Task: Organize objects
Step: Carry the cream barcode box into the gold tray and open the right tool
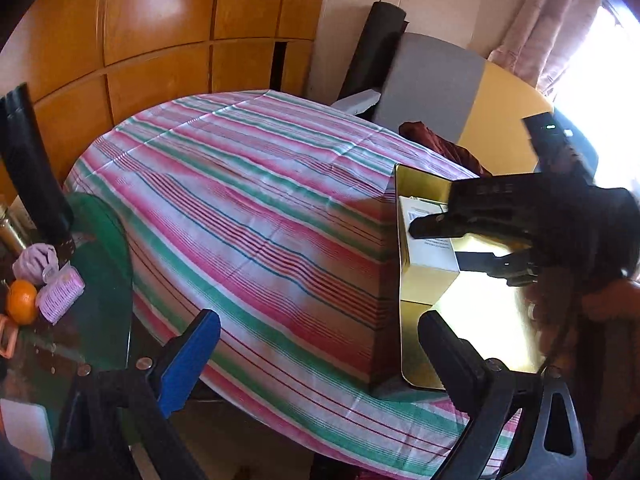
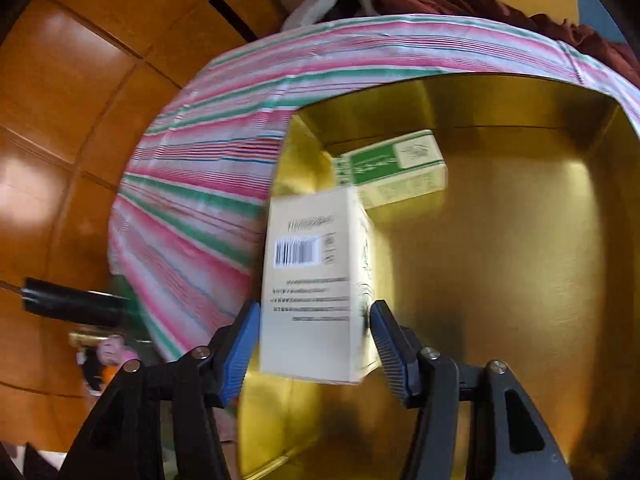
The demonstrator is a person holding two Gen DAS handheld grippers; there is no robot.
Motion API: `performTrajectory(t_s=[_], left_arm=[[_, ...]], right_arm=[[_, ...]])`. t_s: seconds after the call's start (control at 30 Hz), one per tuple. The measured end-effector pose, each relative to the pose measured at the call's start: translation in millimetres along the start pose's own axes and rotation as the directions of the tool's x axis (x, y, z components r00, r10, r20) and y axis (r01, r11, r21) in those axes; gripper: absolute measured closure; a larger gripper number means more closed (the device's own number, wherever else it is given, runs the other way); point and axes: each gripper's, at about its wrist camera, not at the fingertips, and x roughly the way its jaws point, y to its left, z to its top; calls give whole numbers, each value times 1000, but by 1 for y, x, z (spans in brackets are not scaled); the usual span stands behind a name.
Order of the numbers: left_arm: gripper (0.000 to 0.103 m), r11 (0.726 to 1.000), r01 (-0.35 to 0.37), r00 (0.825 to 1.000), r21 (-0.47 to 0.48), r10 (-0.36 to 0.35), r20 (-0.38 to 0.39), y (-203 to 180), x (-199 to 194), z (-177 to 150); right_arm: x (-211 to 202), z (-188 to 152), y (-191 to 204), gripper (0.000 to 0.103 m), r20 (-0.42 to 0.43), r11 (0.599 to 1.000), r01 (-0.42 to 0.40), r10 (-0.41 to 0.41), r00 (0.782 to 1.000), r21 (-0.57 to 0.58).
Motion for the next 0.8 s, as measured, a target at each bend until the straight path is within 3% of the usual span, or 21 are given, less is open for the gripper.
performTrajectory(t_s=[0.17, 0.37, 0.63, 0.8], left_arm=[[3, 1000, -6, 1000, 23, 6, 8, -4, -2, 0], [3, 998, -13, 999, 67, 11, 34, -19, -12, 0], [3, 987, 11, 998, 159, -21, 62, -53, -29, -1], [3, 977, 23, 997, 210, -39, 71, -73, -35, -3]], right_arm=[[-32, -13, -7, 43, 65, 999, 5, -3, 998, -40], [-77, -48, -28, 41, 167, 986, 126, -107, 980, -107], [-129, -81, -55, 36, 298, 957, 250, -199, 934, -147], [-155, -94, -82, 33, 352, 951, 289, -235, 906, -110]])
